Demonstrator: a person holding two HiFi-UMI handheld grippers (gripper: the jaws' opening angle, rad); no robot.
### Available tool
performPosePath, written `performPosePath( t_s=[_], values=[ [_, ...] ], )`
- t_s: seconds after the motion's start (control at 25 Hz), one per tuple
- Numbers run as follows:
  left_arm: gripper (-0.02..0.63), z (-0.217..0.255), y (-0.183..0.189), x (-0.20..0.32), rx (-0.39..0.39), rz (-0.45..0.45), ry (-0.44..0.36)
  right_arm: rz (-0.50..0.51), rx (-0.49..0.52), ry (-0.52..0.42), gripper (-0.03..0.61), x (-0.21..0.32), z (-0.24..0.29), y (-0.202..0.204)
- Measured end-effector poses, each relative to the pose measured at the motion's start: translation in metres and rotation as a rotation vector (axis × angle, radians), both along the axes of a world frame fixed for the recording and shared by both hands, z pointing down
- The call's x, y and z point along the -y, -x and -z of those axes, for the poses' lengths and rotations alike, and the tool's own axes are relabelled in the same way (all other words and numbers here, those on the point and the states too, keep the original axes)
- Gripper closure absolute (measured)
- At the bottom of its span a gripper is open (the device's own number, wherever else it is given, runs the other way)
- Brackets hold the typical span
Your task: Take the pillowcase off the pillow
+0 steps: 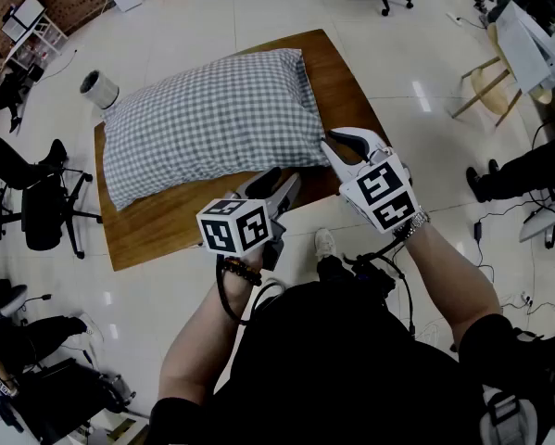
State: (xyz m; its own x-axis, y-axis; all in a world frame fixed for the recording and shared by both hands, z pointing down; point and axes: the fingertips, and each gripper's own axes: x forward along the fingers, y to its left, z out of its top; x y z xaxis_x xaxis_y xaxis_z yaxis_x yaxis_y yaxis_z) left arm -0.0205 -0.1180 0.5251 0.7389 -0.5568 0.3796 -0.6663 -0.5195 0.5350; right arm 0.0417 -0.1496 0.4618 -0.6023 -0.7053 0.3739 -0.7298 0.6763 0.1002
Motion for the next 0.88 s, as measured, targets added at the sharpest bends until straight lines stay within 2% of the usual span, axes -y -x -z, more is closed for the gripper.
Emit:
performPosePath(
  t_s=[0.16, 0.32, 0.4, 0.6, 0.88],
  values=[
    [0.383, -0.043, -0.052, 0.038, -0.033, 0.050, 0.116, 0.028, -0.017, 0.048, 0.491, 0.051, -0.036, -0.055],
    [0.357, -0.075, -0.068, 0.071, -0.062, 0.099, 0.214, 0.052, -0.033, 0.120, 0.472, 0.096, -0.074, -0.075],
    [0.354, -0.084, -0.076, 0.087, -0.084, 0.118, 0.237, 0.061, -0.043, 0.151, 0.471, 0.117, -0.097, -0.083],
    [0.349, -0.116, -0.077, 0.112, -0.121, 0.215, 0.332, 0.110, -0.078, 0.213, 0.468, 0.155, -0.144, -0.089],
    [0.278, -0.145, -0.050, 0.131, -0.192, 0.437, 0.429, 0.210, -0.121, 0.261, 0.465, 0.182, -0.197, -0.089]
  ],
)
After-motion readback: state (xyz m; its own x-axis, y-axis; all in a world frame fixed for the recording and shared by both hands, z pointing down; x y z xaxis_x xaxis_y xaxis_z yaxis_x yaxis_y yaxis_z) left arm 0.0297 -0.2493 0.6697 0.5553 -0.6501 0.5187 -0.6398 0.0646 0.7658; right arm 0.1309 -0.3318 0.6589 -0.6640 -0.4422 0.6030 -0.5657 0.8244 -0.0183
